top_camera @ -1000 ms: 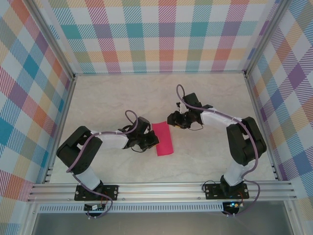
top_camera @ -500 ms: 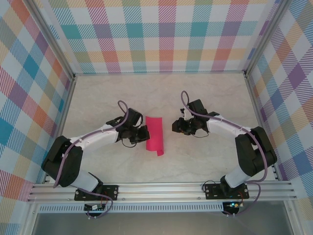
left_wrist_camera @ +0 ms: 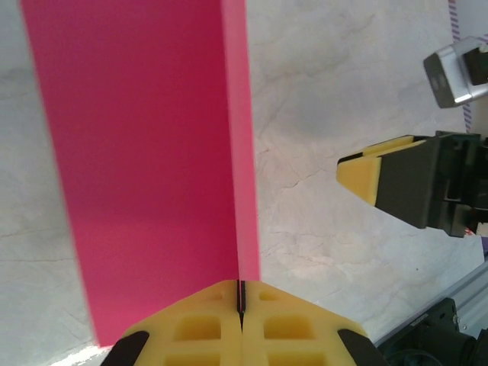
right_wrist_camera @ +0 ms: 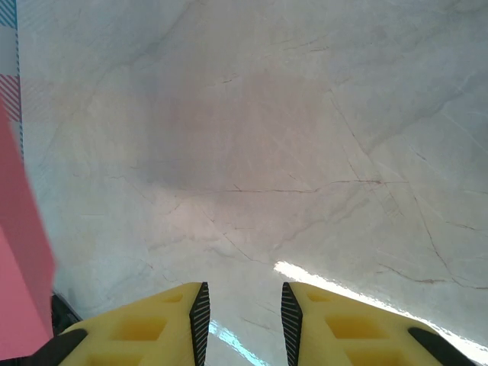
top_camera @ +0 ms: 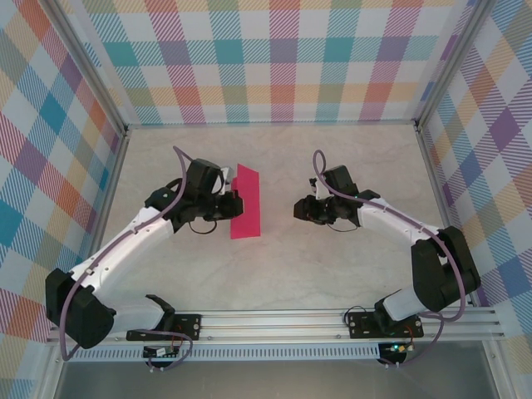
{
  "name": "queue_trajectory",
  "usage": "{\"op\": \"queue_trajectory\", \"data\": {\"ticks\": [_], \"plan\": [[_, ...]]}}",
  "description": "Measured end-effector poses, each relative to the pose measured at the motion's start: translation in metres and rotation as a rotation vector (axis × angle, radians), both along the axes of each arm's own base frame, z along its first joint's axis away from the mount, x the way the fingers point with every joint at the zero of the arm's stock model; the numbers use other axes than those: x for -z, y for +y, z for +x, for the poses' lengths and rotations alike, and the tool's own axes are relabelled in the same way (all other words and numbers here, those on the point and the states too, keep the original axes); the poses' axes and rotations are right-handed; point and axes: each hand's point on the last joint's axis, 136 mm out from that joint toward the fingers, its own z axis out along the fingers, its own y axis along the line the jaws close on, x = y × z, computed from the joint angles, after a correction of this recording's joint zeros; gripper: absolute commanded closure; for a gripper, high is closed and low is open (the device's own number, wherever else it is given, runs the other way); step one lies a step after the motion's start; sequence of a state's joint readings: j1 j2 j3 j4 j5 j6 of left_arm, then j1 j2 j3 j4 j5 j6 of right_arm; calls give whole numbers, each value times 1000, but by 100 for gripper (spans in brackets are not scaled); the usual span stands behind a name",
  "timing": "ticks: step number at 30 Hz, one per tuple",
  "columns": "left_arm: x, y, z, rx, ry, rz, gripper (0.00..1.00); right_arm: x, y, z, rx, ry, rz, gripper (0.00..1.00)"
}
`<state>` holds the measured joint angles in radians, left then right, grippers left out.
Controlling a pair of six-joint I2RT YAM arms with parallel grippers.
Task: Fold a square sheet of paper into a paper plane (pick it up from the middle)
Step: Place the paper at the center of the table.
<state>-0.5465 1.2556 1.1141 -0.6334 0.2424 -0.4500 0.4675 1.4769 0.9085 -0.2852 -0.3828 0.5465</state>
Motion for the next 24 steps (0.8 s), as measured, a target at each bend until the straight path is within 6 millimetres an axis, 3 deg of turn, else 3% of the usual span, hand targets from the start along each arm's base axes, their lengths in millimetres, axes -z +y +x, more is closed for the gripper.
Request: {"op": "queue_trajectory", "data": {"ticks": [3, 10, 13, 20, 24], "plan": [[15, -6, 0, 38, 41, 14, 99, 0, 0, 0, 3, 3, 2, 67], [96, -21, -5, 126, 201, 69, 99, 6, 1, -4, 5, 17, 8, 67], [121, -23, -10, 147, 236, 80, 99, 11, 6, -6, -7, 23, 17, 68], [151, -15, -18, 135, 239, 100, 99, 36, 29, -15, -61, 79, 37, 74], [162, -8, -19, 93, 244, 116, 98, 56, 52, -31, -123, 139, 29, 77]]}}
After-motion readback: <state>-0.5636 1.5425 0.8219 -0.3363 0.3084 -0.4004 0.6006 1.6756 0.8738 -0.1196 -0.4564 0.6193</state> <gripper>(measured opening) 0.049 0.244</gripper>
